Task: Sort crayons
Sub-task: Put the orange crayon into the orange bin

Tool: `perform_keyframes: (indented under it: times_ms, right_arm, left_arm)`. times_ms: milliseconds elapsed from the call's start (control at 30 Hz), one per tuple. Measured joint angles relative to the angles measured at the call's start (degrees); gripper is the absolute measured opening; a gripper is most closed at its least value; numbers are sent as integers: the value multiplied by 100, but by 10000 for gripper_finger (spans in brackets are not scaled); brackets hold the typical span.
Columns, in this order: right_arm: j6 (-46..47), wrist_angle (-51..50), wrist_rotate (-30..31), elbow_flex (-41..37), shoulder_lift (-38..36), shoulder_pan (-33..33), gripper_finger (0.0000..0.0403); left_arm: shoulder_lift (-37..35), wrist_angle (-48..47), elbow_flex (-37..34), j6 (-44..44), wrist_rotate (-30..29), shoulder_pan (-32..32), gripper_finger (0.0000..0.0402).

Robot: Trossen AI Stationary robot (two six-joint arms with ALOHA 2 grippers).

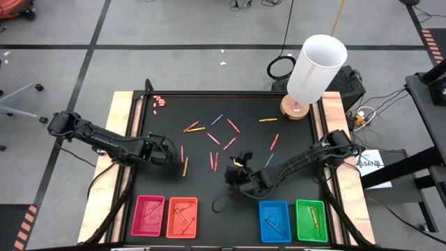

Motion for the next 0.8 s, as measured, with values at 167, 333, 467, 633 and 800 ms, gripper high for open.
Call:
perform_keyframes:
  times_ms: [167, 333, 467, 633, 800]
  right_arm:
    - [11, -1, -131, 0, -1, -23, 180]
    - [5, 0, -158, 0, -1, -23, 180]
    - [5, -1, -153, 0, -1, -22, 180]
    - [5, 1, -152, 0, -1, -21, 180]
    - [5, 2, -142, 0, -1, -21, 180]
  left_arm:
    - [0, 106, -11, -187, -51, 2, 115]
    - [0, 124, -162, -646, -74, 1, 163]
    - [0, 214, -320, -833, -72, 2, 183]
    - [0, 276, -337, -799, -127, 2, 185]
    - [0, 389, -337, -745, -301, 9, 185]
